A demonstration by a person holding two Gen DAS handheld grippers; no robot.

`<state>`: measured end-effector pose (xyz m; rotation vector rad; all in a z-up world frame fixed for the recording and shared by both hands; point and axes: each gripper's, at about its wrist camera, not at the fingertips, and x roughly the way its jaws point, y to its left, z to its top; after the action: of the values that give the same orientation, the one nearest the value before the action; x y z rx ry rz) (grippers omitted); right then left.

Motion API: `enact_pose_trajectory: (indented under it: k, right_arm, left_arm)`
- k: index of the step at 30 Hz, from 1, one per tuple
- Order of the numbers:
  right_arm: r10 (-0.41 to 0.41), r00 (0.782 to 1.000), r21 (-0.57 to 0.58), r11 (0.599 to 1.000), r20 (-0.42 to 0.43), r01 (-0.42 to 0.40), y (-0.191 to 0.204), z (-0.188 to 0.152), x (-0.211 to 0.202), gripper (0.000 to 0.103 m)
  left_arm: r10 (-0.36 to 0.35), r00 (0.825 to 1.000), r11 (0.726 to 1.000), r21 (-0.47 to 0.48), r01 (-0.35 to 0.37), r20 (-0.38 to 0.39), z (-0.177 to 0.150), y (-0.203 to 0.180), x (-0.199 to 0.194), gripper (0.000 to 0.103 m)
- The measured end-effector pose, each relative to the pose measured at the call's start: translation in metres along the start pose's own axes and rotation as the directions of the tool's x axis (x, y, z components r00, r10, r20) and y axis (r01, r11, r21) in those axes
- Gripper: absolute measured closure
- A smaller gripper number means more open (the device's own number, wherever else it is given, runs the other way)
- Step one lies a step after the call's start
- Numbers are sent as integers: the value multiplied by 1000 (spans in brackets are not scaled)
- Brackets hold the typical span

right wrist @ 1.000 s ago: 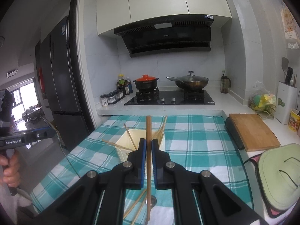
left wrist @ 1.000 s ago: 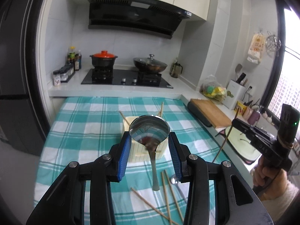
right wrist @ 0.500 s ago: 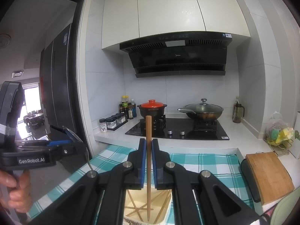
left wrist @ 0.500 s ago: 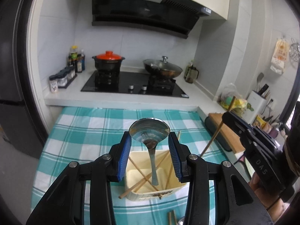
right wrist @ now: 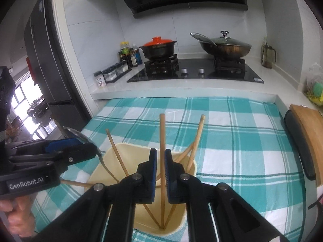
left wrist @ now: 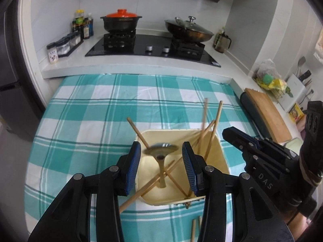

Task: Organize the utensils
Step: 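Open the left tool dropping the spoon into the holder while the right tool releases its chopstick, then move both tools back toward the remaining chopsticks and steel spoon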

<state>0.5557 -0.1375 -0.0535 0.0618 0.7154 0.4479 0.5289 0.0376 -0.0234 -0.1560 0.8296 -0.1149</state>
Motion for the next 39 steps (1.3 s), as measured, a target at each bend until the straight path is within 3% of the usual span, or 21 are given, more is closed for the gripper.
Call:
enact_pose_trajectory:
  k: [3,5,6,10,16,21,24,29,39]
  right_arm:
    - [9,999,22,1000,35,-10,-1,8,-24,90]
    - [8,998,6,1000,69,-8,4,12,-52,73]
    - [7,996,-2,1000,88,-7,6,12,-69,70]
    - [5,994,-52,999,107,1,16,-4,-131,68]
    - [-44,998,-112,993,54,50,23,-92,-196,66]
    - [-105,993,-103,989,44,109,28,-185,-226,66]
    - [-123,991,-41,991,43,125,30,-226,-235,66]
    - [-144,989,26,989,33,143,31,-270,-241,66]
    - [-154,988,50,987,-2,154,27,-298,-236,66]
  left_arm:
    - [-12,997,999,39,9,75,-3,-3,-47,35]
    - [-8,995,997,82,0,100,-12,-4,-79,29]
    - [-8,995,994,106,-3,102,-21,-5,-95,26]
    - [14,997,982,187,-28,79,-80,-6,-135,19]
    - [95,996,978,185,-93,1,-198,-7,-140,19]
    - [114,993,987,116,-113,-7,-254,-12,-138,19]
    - [161,987,980,122,-160,2,-273,-18,-135,19]
    - [180,984,976,124,-179,2,-283,-24,-135,19]
    - [228,973,963,141,-230,29,-288,-31,-138,19]
